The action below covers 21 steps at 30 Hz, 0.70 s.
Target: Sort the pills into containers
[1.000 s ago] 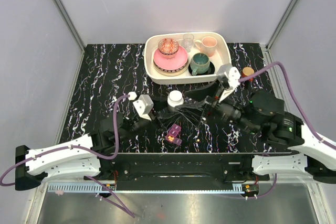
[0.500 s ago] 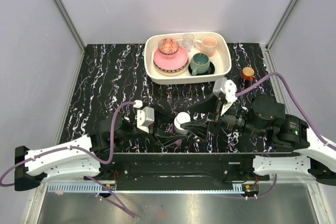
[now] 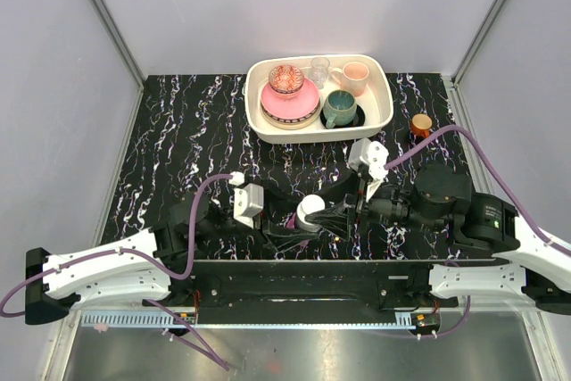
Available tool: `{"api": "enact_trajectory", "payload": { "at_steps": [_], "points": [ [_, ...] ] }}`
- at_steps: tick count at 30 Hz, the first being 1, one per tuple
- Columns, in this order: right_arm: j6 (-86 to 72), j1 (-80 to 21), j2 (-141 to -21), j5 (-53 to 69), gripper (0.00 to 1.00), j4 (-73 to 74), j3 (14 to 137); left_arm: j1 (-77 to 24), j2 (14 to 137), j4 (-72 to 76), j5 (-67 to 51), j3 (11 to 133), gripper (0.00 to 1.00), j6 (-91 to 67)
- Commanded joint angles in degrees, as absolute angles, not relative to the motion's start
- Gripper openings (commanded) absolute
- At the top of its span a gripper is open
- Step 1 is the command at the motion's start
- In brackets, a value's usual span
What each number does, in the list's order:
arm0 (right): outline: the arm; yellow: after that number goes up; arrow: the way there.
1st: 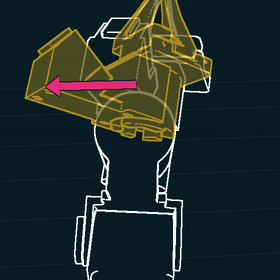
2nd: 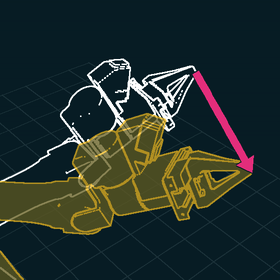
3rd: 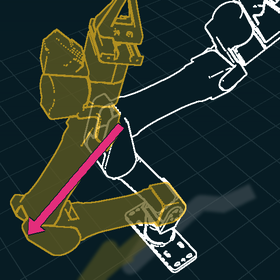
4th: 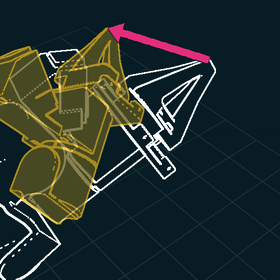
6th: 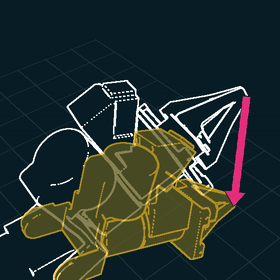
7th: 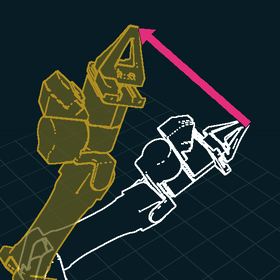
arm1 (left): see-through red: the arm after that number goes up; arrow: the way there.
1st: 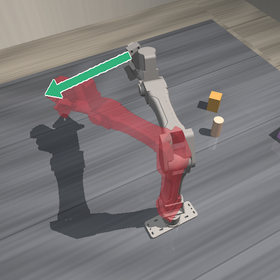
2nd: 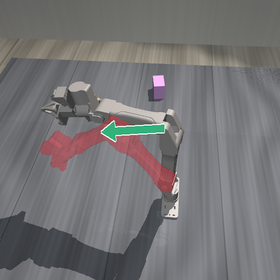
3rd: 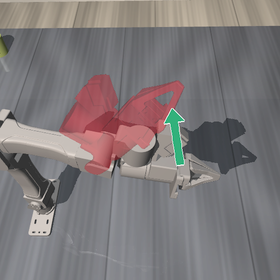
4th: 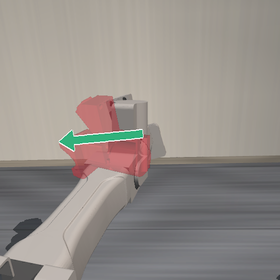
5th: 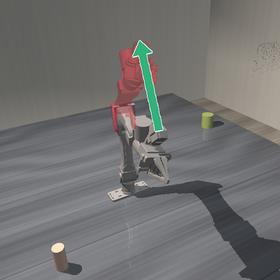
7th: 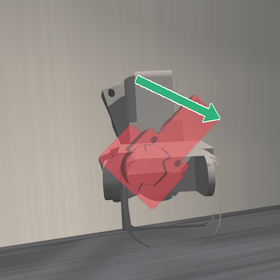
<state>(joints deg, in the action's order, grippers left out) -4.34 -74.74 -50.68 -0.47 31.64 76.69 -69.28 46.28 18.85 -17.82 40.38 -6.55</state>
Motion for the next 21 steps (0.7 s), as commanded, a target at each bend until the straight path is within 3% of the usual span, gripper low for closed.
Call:
{"api": "enact_trajectory", "payload": {
  "at_steps": [1,6,7,9,11,21],
  "points": [
    [-4.0,-75.0,-51.2,1.4,0.51,32.2,77.4,-69.2,46.1,20.8,-19.2,42.6,0.00,-6.7],
    [-4.1,-75.0,-51.3,2.1,0.39,32.3,77.5,-69.2,46.1,20.9,-19.2,42.6,0.00,-6.6],
    [-4.2,-75.1,-51.3,2.0,0.40,32.3,77.6,-69.2,46.0,20.9,-19.2,42.5,0.00,-6.6],
    [-4.4,-75.1,-51.2,1.8,0.55,32.3,77.7,-69.2,46.0,21.0,-19.2,42.5,0.00,-6.6],
    [-4.3,-75.0,-51.1,1.7,0.61,32.3,77.6,-69.2,46.0,21.1,-19.2,42.4,0.00,-6.6],
    [-4.2,-75.0,-49.9,1.1,0.62,30.6,78.0,-69.2,46.7,22.1,-19.7,41.8,0.00,-7.1]
  ]
}}
